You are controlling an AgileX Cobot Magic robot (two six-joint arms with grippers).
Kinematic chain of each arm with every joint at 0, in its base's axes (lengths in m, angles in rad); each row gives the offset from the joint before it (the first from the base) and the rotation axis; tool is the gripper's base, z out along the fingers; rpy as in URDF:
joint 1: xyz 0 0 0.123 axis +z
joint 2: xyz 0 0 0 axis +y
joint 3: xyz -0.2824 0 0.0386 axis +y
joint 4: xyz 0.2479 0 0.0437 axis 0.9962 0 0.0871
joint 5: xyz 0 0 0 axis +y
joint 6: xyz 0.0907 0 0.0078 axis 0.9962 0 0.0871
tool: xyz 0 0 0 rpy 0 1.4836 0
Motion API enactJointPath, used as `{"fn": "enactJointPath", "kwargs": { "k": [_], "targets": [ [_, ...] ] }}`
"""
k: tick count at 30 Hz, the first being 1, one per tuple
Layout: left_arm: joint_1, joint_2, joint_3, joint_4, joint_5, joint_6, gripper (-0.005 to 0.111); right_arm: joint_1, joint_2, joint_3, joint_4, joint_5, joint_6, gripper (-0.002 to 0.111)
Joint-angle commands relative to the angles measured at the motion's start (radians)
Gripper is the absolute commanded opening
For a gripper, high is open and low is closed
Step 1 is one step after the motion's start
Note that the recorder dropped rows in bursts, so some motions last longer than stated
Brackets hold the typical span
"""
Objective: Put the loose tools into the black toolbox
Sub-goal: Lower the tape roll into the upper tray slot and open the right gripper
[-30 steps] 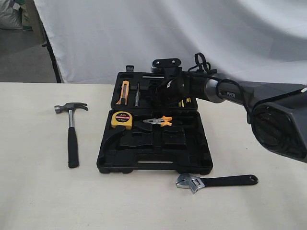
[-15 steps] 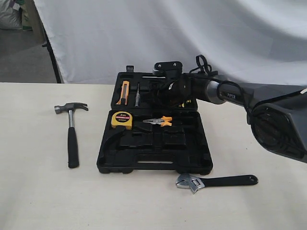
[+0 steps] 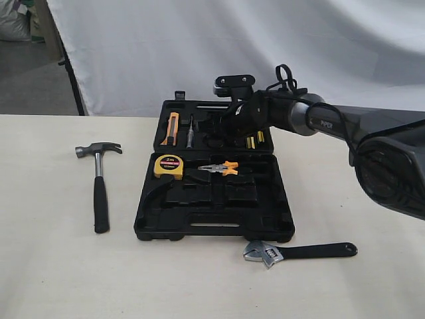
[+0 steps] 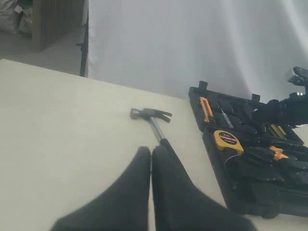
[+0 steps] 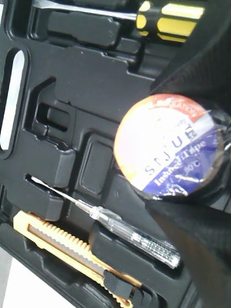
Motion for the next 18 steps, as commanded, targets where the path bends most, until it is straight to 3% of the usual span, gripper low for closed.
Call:
{"fn": "enactJointPath", "kwargs": {
  "k": [1, 11, 14, 18],
  "targets": [
    [0.025, -0.003, -0.003, 0.004, -0.007, -0.005, 0.001, -0.007, -0.008, -0.003, -0.012, 0.003, 0.003, 0.044],
    [0.025, -0.003, -0.003, 0.004, -0.007, -0.005, 0.001, -0.007, -0.008, -0.003, -0.007, 0.037, -0.040, 0.043],
    [0.025, -0.003, -0.003, 0.004, -0.007, -0.005, 0.001, -0.005, -0.008, -0.003, -0.007, 0.039, -0.088, 0.034],
    [0.025, -0.003, -0.003, 0.004, -0.007, -0.005, 0.001, 0.011, -0.006, -0.003, -0.011, 0.039, -0.206, 0.012]
  ]
}}
